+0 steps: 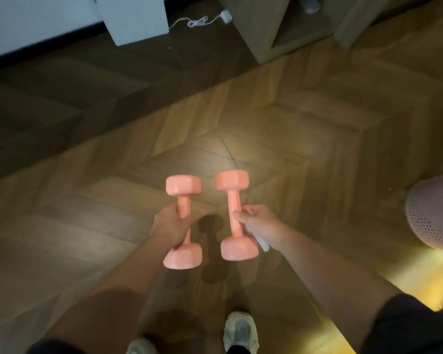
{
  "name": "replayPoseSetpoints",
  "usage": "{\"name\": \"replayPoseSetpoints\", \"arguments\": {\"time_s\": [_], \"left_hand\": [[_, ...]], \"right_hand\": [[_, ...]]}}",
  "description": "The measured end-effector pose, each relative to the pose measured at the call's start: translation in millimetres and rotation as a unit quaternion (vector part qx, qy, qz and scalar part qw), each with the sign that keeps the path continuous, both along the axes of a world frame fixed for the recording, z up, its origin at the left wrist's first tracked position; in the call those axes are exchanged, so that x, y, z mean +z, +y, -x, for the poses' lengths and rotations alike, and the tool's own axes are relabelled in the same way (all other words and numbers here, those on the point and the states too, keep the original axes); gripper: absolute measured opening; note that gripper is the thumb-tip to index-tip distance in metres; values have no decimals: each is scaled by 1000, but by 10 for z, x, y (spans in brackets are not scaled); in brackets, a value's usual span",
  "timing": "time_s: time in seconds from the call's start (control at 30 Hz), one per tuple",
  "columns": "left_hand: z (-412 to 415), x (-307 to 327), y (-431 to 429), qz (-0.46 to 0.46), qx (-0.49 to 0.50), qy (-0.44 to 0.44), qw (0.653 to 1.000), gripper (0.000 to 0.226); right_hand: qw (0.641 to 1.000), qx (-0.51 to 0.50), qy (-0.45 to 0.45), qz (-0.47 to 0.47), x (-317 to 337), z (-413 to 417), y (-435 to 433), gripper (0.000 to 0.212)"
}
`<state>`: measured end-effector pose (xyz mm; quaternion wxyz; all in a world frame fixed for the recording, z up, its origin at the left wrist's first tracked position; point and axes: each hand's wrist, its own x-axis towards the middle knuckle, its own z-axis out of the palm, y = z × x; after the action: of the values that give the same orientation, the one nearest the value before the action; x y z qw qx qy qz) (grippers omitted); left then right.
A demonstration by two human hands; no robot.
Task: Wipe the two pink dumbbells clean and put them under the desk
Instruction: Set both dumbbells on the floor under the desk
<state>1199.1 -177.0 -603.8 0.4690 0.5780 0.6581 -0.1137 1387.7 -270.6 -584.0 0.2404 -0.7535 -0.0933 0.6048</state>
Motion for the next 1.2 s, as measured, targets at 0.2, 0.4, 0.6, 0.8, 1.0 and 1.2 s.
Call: {"name": "replayPoseSetpoints", "arguments": {"time_s": [0.2,0.4,0.6,0.8,1.0,1.2], "left_hand": [[-481,386,587,-14,40,-28,999,20],[-1187,484,1263,-33,30,-28,999,32],[-1960,386,1844,-36,26,-18,999,23],[-2702,129,2635,-29,16,-13,999,23],[-3484,-749,3519,-47,106,-57,992,26],[-3960,-1610,4281,-51,199,-103,973,33]], "right_hand": [[998,18,-59,-8,516,-580,737,24],[996,-14,-72,-47,460,-1144,1366,7],[993,-29,-96,-54,198,-1909,1958,6],[985,67,-139,-83,-85,-2879,2681,8],[967,124,-196,-106,-892,-3546,3779,17],[952,156,-236,-121,-1683,-3876,4783,20]]}}
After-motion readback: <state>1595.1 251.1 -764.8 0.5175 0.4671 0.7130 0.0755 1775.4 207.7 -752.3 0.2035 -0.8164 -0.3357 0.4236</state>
